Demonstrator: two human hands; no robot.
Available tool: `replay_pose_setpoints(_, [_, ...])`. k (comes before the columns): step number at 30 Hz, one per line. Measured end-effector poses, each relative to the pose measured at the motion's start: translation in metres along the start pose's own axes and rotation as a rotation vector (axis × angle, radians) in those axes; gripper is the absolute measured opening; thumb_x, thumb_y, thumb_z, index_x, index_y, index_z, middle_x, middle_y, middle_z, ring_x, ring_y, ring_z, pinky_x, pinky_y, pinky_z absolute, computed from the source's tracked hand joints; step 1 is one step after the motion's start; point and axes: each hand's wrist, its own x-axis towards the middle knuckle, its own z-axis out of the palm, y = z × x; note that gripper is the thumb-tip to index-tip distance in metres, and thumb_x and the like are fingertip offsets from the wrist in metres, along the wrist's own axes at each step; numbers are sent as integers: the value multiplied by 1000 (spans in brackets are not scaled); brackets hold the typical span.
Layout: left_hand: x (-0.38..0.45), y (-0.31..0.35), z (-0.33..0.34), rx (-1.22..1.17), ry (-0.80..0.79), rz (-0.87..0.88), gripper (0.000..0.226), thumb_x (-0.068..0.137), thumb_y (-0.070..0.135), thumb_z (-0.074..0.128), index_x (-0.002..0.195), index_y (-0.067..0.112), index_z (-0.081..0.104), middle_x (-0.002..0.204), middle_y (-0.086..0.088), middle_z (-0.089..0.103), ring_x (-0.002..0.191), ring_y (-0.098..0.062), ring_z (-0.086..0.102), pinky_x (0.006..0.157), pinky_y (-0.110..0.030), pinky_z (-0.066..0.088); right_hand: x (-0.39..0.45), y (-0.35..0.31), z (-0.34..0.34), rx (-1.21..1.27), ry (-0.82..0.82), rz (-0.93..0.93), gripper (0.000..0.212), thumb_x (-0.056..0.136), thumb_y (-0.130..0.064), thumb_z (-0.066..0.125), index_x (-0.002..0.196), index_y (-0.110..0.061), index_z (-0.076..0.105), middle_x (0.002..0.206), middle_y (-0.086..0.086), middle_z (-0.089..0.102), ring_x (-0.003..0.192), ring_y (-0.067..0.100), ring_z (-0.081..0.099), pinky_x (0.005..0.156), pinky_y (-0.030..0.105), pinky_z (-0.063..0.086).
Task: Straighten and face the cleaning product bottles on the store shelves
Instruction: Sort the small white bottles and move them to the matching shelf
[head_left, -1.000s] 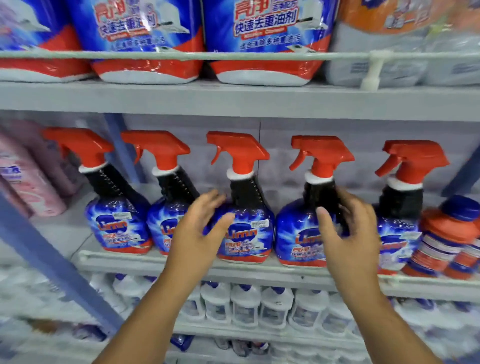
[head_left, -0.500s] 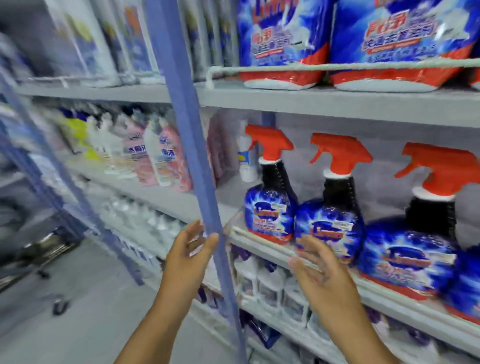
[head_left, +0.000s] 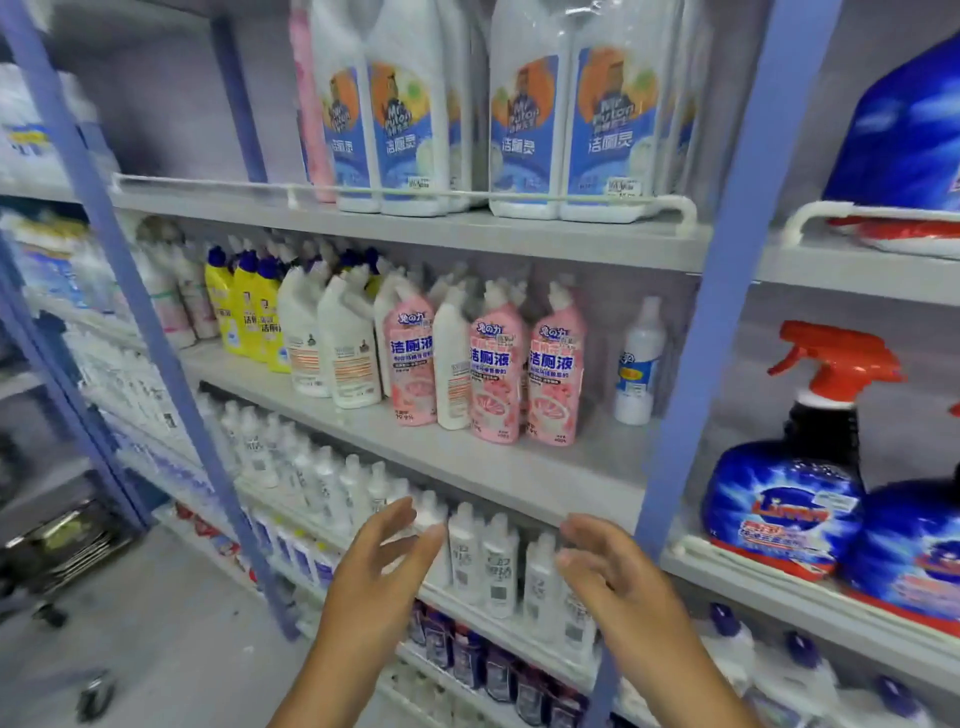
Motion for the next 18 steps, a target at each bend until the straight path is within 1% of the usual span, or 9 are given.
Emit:
replay_pose_setpoints(3, [28, 2, -18, -4, -32, -2, 55, 74, 62, 69, 125, 46, 58, 126, 29, 61, 114, 6, 58, 96, -33, 45, 22, -7, 16, -32, 52, 6, 26, 90, -39, 68, 114, -48, 62, 111, -39, 64, 109, -9, 62, 96, 29, 52])
replay_pose_setpoints(5, [49, 2, -22, -15, -32, 4, 49, 75, 62, 69, 121, 48, 59, 125, 29, 62, 115, 3, 60, 98, -36, 47, 43, -7, 21, -18, 132, -3, 23, 91, -34, 69, 111, -45, 63, 110, -32, 68, 108, -3, 64, 93, 29, 52])
replay_pose_setpoints(6, [60, 1, -20, -23, -39, 1, 45, 77, 61, 69, 119, 49, 60, 125, 29, 63, 116, 1, 61, 99, -37, 48, 53, -7, 21, -11, 167, -6, 22, 92, -31, 68, 111, -43, 63, 112, -28, 69, 106, -3, 64, 89, 26, 52])
replay_pose_setpoints(9, [90, -1, -6, -29, -71, -1, 37, 84, 52, 70, 119, 46, 61, 124, 26, 64, 117, -2, 61, 101, -40, 49, 87, -11, 21, 3, 252, -26, 24, 95, -30, 66, 117, -38, 60, 117, -25, 64, 107, -1, 63, 72, 14, 52])
replay_pose_setpoints(10, [100, -2, 0, -22, -84, 7, 38, 85, 51, 70, 122, 45, 61, 124, 25, 65, 117, -2, 61, 101, -40, 49, 101, -9, 20, 27, 292, -39, 26, 95, -28, 66, 119, -36, 59, 119, -22, 64, 109, 2, 63, 73, 15, 53])
replay_pose_setpoints(12, [120, -3, 10, 1, -103, 17, 41, 83, 51, 71, 123, 43, 62, 123, 26, 65, 114, 1, 61, 100, -37, 49, 128, -5, 19, 126, 392, -65, 31, 95, -20, 66, 123, -30, 58, 122, -13, 64, 109, 4, 62, 79, 18, 50])
replay_pose_setpoints(14, [138, -3, 14, 26, -112, 23, 37, 85, 47, 73, 120, 42, 64, 121, 26, 66, 110, 5, 62, 93, -30, 49, 157, -7, 22, 200, 500, -102, 34, 96, -13, 64, 128, -21, 55, 119, -10, 63, 102, -3, 59, 74, 10, 44])
replay_pose_setpoints(16, [158, -5, 13, 37, -110, 29, 34, 85, 44, 74, 117, 42, 65, 119, 27, 68, 108, 3, 65, 87, -27, 50, 189, -8, 23, 303, 650, -129, 32, 96, -5, 62, 125, -15, 55, 110, -8, 62, 92, -7, 56, 66, 1, 43])
replay_pose_setpoints(18, [178, -5, 12, 42, -109, 22, 32, 85, 45, 74, 116, 42, 66, 117, 28, 68, 109, -1, 66, 87, -30, 51, 225, -13, 24, 404, 802, -112, 29, 96, -5, 63, 121, -15, 54, 105, -4, 60, 85, -3, 57, 65, 3, 44])
